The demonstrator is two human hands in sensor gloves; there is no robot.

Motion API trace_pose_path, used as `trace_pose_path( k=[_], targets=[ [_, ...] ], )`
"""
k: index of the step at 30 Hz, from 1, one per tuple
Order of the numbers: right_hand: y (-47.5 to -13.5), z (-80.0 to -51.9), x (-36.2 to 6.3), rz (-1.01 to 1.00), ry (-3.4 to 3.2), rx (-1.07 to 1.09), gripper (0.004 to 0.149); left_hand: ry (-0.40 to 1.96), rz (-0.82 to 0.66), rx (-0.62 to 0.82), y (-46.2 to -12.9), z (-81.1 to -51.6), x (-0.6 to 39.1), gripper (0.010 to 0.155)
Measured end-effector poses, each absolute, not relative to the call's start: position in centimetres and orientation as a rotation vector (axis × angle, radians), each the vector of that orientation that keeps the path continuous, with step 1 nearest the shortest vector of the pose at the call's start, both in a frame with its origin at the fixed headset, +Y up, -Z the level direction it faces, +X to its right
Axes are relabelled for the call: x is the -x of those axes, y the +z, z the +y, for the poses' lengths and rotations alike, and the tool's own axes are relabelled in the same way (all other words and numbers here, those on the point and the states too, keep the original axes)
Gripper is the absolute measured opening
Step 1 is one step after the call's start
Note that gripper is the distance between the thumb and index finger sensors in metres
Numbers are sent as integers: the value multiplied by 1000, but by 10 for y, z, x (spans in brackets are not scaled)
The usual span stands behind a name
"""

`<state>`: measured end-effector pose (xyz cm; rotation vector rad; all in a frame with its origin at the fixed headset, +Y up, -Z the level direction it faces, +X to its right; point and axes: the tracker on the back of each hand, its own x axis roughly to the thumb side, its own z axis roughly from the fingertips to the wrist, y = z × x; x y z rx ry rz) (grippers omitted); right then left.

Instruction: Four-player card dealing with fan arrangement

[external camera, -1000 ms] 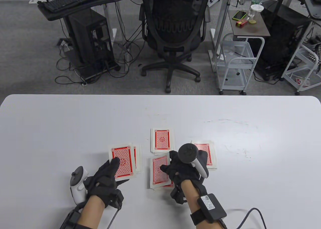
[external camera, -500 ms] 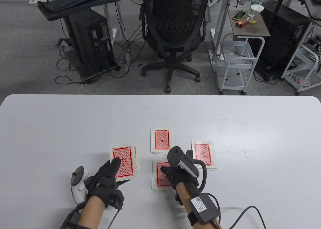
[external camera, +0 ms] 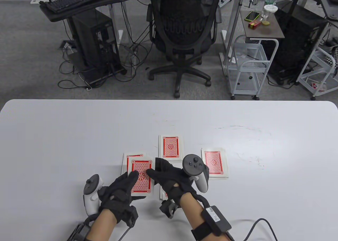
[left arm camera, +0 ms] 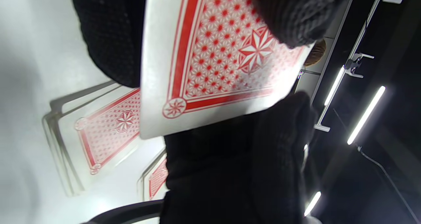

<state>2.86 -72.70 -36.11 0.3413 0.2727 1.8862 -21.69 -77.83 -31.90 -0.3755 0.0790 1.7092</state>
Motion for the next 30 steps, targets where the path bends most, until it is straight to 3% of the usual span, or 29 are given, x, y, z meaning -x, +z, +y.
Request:
trace_pose_path(
  k=[2,8,17,22,30],
  targets=[
    [-361,-726,-28,244,1930,-327,58,1695,83,380,-319,-778,217,45],
    [-369,-718,-22,285,1935,-282,58,1578,139,308,-320,-763,242,48],
    [-423,-704,16,295,2218,-232,70,1638,361,182,-320,-761,301,48],
    [-453,-719,54,379,2414,-202,74,1652,406,156,-320,-763,314,48],
    [-472,-749,82,460,2786,-115,77,1624,402,174,-322,-765,310,48]
  ],
)
